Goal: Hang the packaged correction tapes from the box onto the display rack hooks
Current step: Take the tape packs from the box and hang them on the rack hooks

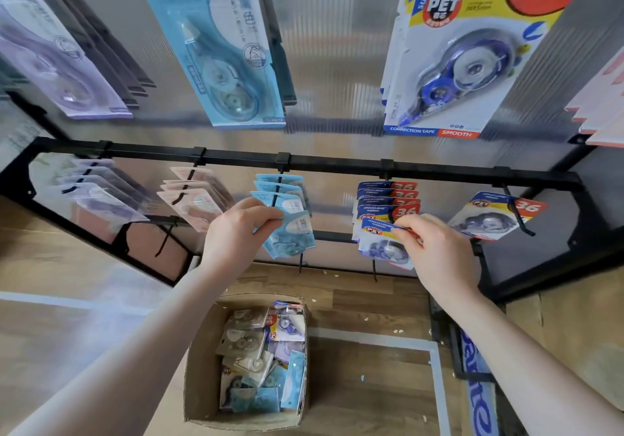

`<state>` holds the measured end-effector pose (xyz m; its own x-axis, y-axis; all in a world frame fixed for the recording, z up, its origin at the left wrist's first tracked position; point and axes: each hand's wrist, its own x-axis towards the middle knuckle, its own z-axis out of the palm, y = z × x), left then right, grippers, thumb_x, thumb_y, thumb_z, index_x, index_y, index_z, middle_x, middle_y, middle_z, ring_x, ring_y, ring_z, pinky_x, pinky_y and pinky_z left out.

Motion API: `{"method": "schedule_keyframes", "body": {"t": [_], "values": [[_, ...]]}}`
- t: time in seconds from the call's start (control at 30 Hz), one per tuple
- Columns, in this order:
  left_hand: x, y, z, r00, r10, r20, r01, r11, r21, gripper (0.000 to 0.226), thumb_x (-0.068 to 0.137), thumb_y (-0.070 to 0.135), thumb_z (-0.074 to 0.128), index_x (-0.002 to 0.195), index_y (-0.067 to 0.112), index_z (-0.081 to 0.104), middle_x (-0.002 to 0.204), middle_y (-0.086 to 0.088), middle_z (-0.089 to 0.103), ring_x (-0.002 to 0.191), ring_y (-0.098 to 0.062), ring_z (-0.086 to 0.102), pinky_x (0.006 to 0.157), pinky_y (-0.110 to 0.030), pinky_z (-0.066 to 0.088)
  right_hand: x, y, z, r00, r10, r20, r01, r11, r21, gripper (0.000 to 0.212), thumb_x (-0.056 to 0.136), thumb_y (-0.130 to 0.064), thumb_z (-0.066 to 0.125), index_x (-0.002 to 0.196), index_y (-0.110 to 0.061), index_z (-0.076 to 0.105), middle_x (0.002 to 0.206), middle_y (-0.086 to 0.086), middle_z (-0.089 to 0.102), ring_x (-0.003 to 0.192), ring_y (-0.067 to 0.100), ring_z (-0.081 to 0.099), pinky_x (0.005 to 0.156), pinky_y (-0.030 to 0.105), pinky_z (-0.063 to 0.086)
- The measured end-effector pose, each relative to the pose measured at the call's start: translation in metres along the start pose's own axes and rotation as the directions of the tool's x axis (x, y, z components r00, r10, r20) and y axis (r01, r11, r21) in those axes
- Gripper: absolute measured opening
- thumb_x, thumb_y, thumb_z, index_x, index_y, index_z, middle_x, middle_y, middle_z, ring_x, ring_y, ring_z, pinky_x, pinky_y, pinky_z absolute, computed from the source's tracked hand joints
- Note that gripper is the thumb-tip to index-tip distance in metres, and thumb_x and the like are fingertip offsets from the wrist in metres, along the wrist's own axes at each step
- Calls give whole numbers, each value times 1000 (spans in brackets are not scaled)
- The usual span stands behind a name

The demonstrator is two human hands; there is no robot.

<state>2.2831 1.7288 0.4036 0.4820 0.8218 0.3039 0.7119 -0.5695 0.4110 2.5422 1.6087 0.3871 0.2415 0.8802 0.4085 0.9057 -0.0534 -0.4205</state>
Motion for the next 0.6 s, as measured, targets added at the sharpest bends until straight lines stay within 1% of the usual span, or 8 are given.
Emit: {"method": "schedule_keyframes", "body": {"t": [0.07,0.2,0.27,0.33,0.4,0.47,0.53,0.6], "values": [[1,-4,1,1000,15,-1,-15,1000,1,13,82,17,71,93,13,74,90,-3,67,71,-10,54,52,-25,43,1,1,3,1000,2,9,-3,1000,11,12,82,-17,69,89,-7,69,81,5,70,68,18,65,47,12,34],[1,-11,3,1000,30,7,-30,1000,2,12,81,15,71,92,12,74,89,-4,67,71,-16,60,50,-27,45,2,3,7,1000,8,19,-8,1000,16,15,82,-18,69,91,-7,69,84,6,70,70,20,67,49,11,34],[1,-14,2,1000,30,-3,-30,1000,0,11,81,14,71,92,12,74,89,-4,67,70,-15,59,49,-26,45,2,2,8,1000,2,20,-2,1000,16,14,82,-18,69,90,-6,68,83,6,70,70,19,67,49,11,34],[2,-15,2,999,26,-18,-26,1000,-2,11,81,13,71,91,11,74,88,-5,68,69,-11,54,48,-21,41,0,2,8,1000,2,16,-2,1000,2,12,81,-17,69,88,-7,69,80,5,70,68,19,66,49,10,31],[2,-17,3,1000,-2,-25,2,1000,-7,10,81,13,71,90,11,74,89,-5,68,69,-11,53,49,-19,38,-2,3,6,1000,3,6,-3,1000,-26,11,80,-16,71,85,-7,69,77,4,69,65,19,65,48,7,24],[4,-19,5,999,-44,-21,44,999,-1,11,82,15,70,91,12,74,90,-4,68,69,-15,57,51,-23,41,-4,4,4,1000,0,2,0,999,-41,12,79,-18,70,85,-7,70,76,4,70,64,18,65,50,6,18],[5,-20,7,998,-68,-19,68,998,15,12,83,17,69,94,13,74,93,-4,69,74,-20,62,53,-27,44,-5,5,3,1000,-2,8,2,999,-38,16,80,-21,67,85,-7,70,76,4,70,65,17,66,50,5,18],[7,-21,9,998,-63,-22,63,998,19,13,84,16,68,95,13,73,94,-6,70,76,-21,63,54,-28,45,-6,6,3,1000,-5,9,5,999,-38,16,79,-21,68,86,-7,70,77,5,70,65,17,66,50,5,18]]}}
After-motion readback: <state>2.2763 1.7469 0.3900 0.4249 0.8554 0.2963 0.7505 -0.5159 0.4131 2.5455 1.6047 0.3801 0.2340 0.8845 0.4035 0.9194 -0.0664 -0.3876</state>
